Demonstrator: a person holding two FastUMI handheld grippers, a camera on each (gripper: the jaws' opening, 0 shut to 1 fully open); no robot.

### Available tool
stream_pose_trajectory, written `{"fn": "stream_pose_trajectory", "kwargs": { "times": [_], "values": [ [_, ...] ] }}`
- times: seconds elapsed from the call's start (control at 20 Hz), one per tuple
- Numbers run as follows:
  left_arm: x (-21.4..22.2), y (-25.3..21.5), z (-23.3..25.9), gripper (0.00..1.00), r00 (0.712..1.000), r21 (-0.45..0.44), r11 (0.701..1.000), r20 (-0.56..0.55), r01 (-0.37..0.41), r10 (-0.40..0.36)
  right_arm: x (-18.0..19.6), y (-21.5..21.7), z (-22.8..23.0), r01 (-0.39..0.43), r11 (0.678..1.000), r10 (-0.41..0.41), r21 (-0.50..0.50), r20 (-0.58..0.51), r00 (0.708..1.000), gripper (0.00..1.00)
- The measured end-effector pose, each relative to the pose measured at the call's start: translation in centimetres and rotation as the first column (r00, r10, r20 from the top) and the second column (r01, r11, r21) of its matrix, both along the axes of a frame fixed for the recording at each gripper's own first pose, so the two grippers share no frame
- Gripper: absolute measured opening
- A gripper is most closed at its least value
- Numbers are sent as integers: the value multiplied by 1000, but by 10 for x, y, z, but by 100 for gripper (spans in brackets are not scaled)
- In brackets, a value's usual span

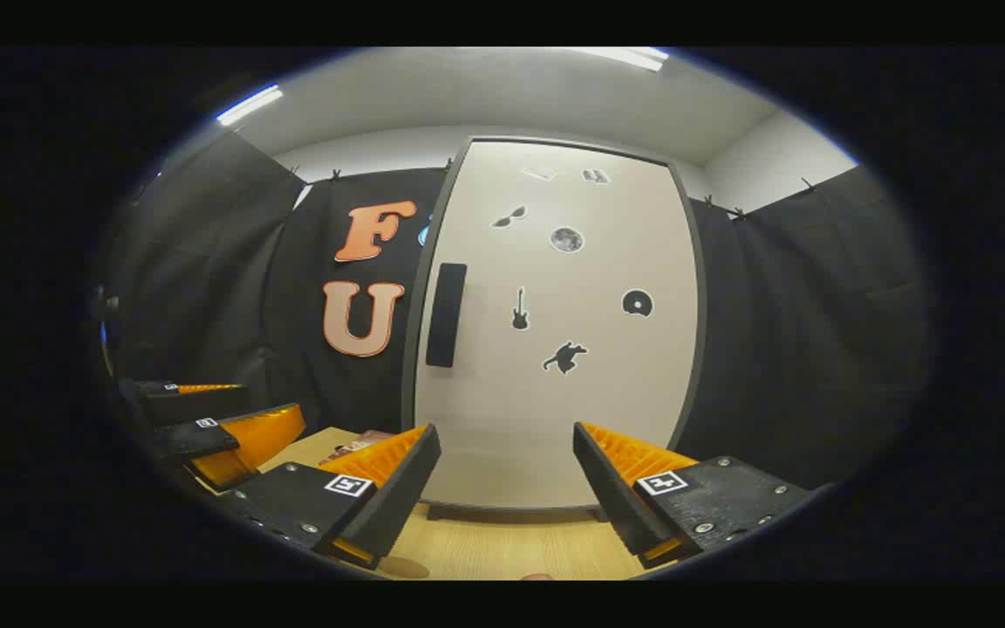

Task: Open the cabinet door with the right hand, grasp the bottle in the cabinet with the left hand and place it on the coaster, then close the cabinet door with the right hand.

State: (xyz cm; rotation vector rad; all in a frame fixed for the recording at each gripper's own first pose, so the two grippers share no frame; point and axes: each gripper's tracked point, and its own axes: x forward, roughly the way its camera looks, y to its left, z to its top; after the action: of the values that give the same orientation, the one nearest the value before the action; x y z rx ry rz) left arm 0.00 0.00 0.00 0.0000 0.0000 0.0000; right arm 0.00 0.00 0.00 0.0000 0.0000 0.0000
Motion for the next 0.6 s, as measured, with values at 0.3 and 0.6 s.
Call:
{"fn": "stream_pose_trajectory", "kwargs": {
  "times": [0.3,0.6],
  "values": [
    [7,14,11,97,1000,30,999,21,17,-18,16,20,0,22,1000,-22,3,7,1000,95],
    [9,26,21,97,999,69,998,46,10,-13,26,33,1,3,1000,-2,20,-19,1000,94]
  ]
}}
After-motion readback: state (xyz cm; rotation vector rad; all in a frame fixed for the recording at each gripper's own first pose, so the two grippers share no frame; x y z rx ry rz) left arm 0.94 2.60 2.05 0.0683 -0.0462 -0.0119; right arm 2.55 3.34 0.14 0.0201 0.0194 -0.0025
